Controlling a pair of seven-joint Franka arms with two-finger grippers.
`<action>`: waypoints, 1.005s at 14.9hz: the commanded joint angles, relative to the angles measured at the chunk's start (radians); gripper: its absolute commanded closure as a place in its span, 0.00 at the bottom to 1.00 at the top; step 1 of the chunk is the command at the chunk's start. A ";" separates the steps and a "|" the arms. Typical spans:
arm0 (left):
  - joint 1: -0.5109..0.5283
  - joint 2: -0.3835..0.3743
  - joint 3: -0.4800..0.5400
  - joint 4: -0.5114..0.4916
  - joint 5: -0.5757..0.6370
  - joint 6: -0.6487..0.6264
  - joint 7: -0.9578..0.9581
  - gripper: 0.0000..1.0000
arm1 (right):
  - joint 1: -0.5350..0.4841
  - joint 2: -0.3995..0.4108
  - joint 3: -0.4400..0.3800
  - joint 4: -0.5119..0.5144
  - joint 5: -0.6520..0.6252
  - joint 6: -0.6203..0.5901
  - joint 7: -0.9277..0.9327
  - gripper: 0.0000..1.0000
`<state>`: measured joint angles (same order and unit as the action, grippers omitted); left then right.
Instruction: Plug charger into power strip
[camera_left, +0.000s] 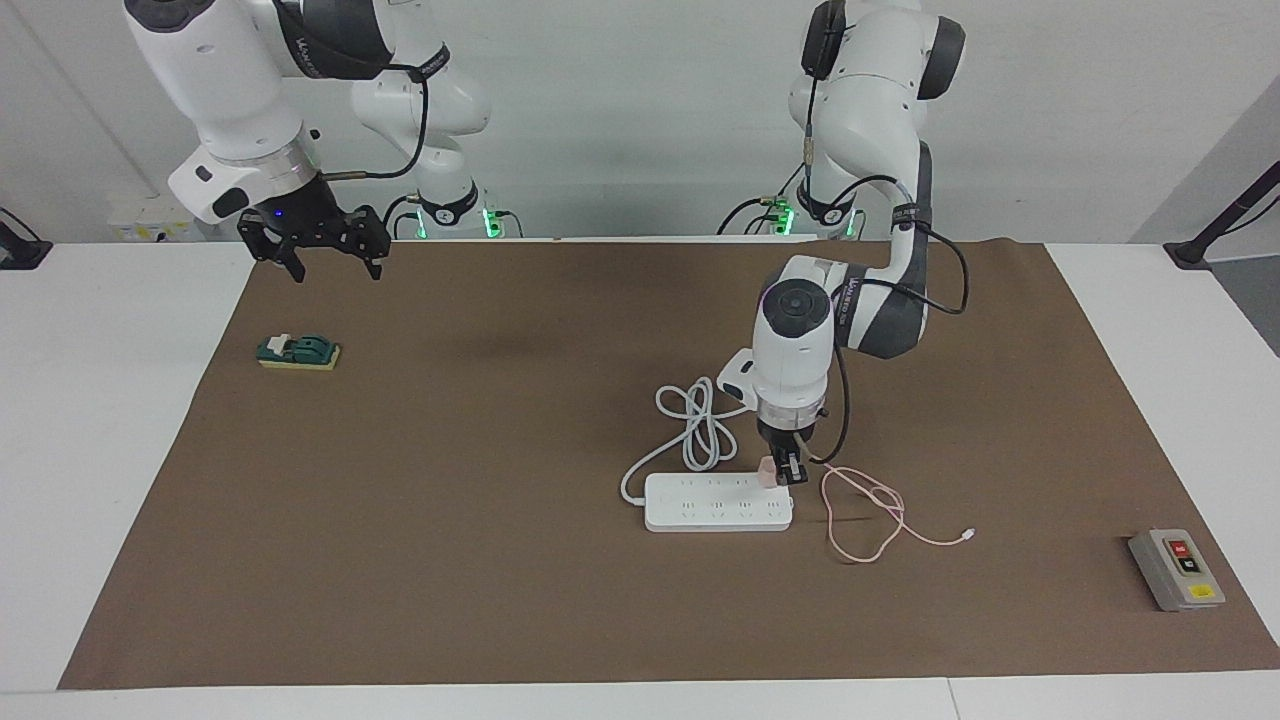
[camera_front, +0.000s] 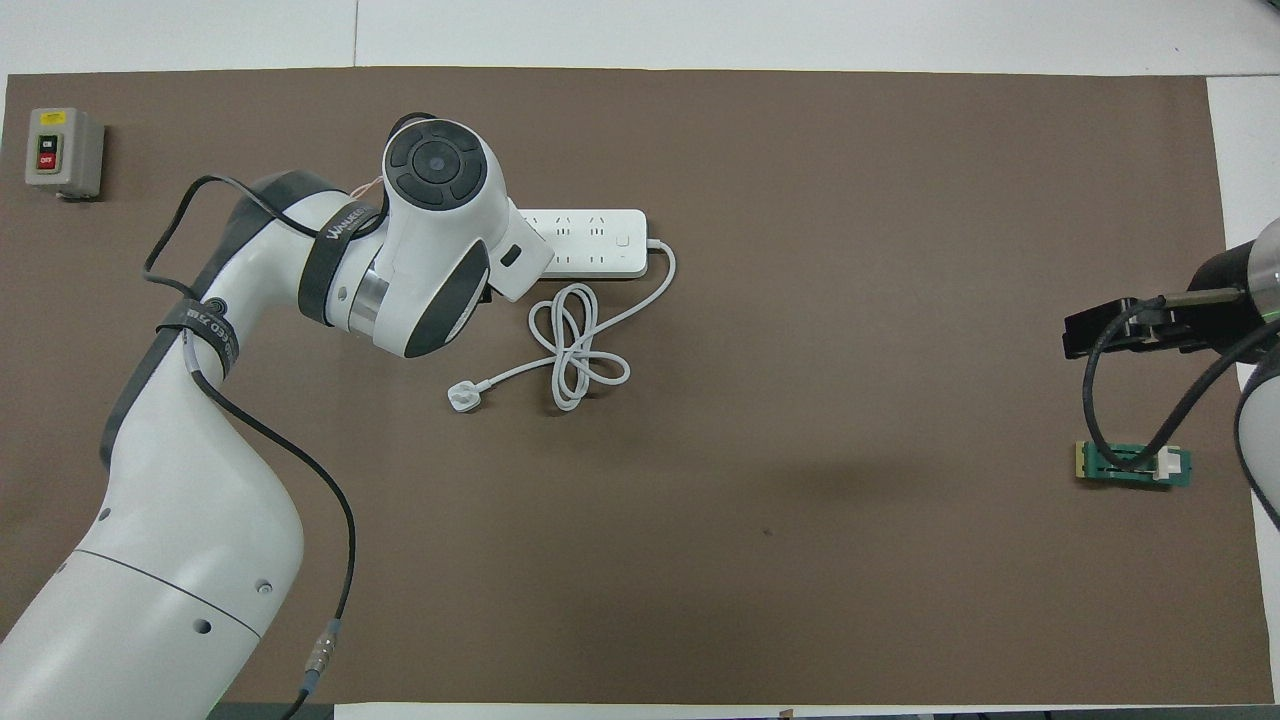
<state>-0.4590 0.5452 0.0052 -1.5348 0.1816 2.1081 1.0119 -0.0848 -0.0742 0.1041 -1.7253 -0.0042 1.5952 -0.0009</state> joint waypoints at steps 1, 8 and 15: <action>-0.016 0.102 0.006 0.112 -0.016 -0.078 0.036 1.00 | -0.018 -0.006 0.011 0.000 -0.010 0.000 -0.016 0.00; -0.012 0.122 0.005 0.140 -0.057 -0.051 0.132 1.00 | -0.018 -0.006 0.011 0.000 -0.010 0.000 -0.016 0.00; -0.015 0.125 0.012 0.128 -0.128 0.027 0.206 1.00 | -0.018 -0.006 0.011 0.000 -0.010 -0.001 -0.016 0.00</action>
<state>-0.4575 0.6027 0.0272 -1.4369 0.0991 2.0296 1.2079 -0.0848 -0.0742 0.1041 -1.7253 -0.0042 1.5952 -0.0009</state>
